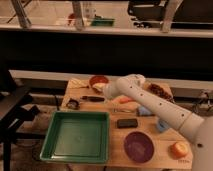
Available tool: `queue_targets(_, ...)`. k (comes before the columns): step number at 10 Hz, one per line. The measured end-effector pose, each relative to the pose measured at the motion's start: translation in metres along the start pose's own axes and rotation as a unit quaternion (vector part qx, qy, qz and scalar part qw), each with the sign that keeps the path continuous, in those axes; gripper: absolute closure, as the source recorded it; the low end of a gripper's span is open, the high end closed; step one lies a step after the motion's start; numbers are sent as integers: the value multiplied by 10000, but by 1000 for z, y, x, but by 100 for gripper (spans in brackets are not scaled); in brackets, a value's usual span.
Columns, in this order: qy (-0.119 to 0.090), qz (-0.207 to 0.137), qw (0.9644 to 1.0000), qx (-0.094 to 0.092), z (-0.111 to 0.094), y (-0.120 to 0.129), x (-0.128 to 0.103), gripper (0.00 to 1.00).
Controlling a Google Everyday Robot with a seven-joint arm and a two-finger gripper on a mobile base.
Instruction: Place banana in table surface
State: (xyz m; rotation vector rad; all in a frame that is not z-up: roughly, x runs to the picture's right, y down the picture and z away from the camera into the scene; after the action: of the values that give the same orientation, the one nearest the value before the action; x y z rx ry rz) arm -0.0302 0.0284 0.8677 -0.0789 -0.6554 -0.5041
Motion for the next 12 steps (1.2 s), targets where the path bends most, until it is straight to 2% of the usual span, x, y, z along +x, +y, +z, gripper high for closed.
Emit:
queue_targets(2, -166, -225, 9995, 120, 17, -18, 4, 20)
queue_targets(7, -449, -595, 9967, 316, 43, -35, -10, 20)
queue_targets(12, -534, -827, 9937, 535, 55, -54, -19, 20)
